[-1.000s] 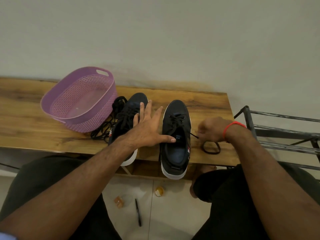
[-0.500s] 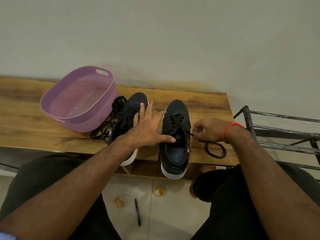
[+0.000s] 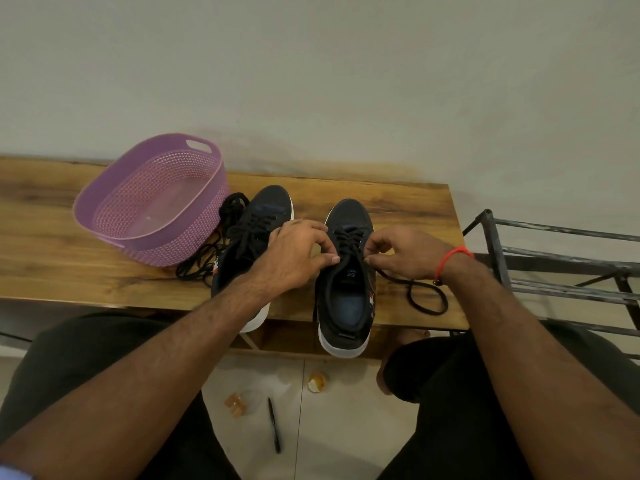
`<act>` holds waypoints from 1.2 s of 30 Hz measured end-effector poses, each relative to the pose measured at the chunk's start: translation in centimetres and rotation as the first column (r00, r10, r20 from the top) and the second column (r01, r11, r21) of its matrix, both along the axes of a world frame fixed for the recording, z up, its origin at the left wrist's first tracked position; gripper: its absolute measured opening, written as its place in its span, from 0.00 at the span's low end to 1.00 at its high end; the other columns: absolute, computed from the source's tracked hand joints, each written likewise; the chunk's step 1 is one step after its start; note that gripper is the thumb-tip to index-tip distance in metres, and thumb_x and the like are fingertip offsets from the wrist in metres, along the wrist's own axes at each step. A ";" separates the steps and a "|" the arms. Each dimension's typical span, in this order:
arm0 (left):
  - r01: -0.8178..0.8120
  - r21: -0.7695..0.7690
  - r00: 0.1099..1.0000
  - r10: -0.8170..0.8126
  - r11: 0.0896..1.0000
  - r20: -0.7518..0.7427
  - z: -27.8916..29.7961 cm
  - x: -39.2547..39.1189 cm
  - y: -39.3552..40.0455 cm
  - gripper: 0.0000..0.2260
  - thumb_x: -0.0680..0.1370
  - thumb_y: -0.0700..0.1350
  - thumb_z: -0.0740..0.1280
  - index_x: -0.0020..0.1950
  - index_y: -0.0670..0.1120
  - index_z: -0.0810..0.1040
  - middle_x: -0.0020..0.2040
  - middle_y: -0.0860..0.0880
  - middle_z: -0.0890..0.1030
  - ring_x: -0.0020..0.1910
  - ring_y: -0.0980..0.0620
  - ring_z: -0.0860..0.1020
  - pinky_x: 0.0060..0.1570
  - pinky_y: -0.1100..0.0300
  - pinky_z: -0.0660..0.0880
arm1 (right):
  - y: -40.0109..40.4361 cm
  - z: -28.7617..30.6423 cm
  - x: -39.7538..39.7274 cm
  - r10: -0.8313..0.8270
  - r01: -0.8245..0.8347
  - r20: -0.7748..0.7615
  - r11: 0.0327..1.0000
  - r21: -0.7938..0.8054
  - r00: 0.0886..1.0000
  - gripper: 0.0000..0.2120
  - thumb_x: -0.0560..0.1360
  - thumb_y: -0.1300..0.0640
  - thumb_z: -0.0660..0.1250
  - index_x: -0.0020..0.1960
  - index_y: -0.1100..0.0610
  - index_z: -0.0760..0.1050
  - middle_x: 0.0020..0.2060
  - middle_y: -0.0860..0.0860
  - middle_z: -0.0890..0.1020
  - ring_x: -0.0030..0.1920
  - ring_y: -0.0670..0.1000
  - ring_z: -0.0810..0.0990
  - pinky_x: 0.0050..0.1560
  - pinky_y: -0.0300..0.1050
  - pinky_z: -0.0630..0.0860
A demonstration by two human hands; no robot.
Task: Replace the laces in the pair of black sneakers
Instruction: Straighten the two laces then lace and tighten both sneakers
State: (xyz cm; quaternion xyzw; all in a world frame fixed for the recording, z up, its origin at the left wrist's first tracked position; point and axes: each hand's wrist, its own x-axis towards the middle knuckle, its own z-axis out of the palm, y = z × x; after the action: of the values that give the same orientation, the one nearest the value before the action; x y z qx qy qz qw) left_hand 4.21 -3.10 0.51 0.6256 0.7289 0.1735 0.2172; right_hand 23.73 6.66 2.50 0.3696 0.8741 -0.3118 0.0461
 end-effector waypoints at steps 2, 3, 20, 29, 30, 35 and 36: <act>0.011 -0.011 1.000 -0.011 1.000 -0.015 -0.2 0.0 0.1 0.04 0.79 0.53 0.71 0.50 0.55 0.83 0.73 0.55 0.73 0.76 0.50 0.62 0.74 0.41 0.55 | -0.1 0.0 0.1 0.017 -0.016 -0.005 1.000 0.023 1.000 0.03 0.79 0.54 0.67 0.47 0.50 0.78 0.49 0.47 0.82 0.54 0.49 0.78 0.46 0.36 0.70; 0.020 -0.012 0.999 -0.020 1.000 -0.025 -0.3 0.0 0.1 0.03 0.79 0.53 0.70 0.48 0.56 0.82 0.72 0.56 0.73 0.76 0.50 0.62 0.74 0.41 0.55 | 0.0 0.0 0.1 0.020 -0.020 -0.003 0.999 0.025 1.000 0.03 0.79 0.54 0.68 0.47 0.50 0.78 0.49 0.47 0.82 0.54 0.49 0.78 0.46 0.34 0.69; 0.084 0.038 0.995 -0.082 0.996 -0.066 -0.9 -0.2 0.0 0.05 0.80 0.55 0.68 0.51 0.55 0.79 0.67 0.56 0.76 0.72 0.50 0.63 0.70 0.46 0.57 | 0.3 -0.5 0.2 0.034 -0.034 0.004 0.997 0.068 0.999 0.04 0.78 0.53 0.68 0.47 0.44 0.76 0.50 0.44 0.81 0.55 0.46 0.78 0.55 0.41 0.72; 0.086 0.023 0.996 -0.085 0.996 -0.036 -0.9 -0.2 0.2 0.06 0.81 0.53 0.67 0.44 0.58 0.73 0.64 0.55 0.79 0.71 0.52 0.68 0.66 0.49 0.56 | 0.0 -0.1 0.0 -0.005 0.005 0.000 0.999 0.049 1.000 0.04 0.77 0.55 0.69 0.46 0.50 0.75 0.50 0.48 0.81 0.54 0.49 0.78 0.52 0.42 0.74; 0.082 0.032 0.996 -0.082 0.996 -0.028 -1.0 -0.2 0.2 0.07 0.80 0.52 0.67 0.43 0.58 0.72 0.63 0.55 0.79 0.69 0.53 0.69 0.63 0.52 0.56 | 0.0 0.0 0.0 -0.009 0.009 0.000 0.999 0.039 1.000 0.04 0.76 0.56 0.70 0.46 0.51 0.75 0.50 0.48 0.81 0.54 0.49 0.78 0.53 0.44 0.76; 0.067 0.022 0.998 -0.067 0.998 0.008 -1.2 -0.5 0.3 0.05 0.79 0.50 0.67 0.44 0.54 0.74 0.59 0.55 0.82 0.62 0.55 0.75 0.58 0.56 0.52 | 0.2 0.2 0.4 -0.016 0.016 0.003 1.000 0.000 1.000 0.05 0.75 0.58 0.70 0.44 0.53 0.74 0.49 0.49 0.82 0.54 0.51 0.79 0.57 0.54 0.78; 0.067 0.013 0.998 -0.067 0.998 0.019 -1.2 -0.6 0.3 0.05 0.79 0.50 0.67 0.44 0.53 0.74 0.59 0.54 0.82 0.62 0.55 0.75 0.58 0.56 0.52 | 0.3 0.2 0.5 -0.016 0.016 0.002 1.000 -0.001 1.000 0.05 0.75 0.58 0.70 0.44 0.53 0.74 0.50 0.49 0.82 0.55 0.51 0.80 0.57 0.54 0.78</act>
State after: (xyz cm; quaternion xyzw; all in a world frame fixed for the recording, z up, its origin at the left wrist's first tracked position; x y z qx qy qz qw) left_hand 3.64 -2.78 -0.73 0.6491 0.7044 0.1767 0.2264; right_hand 24.22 6.95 2.65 0.3768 0.8708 -0.3125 0.0447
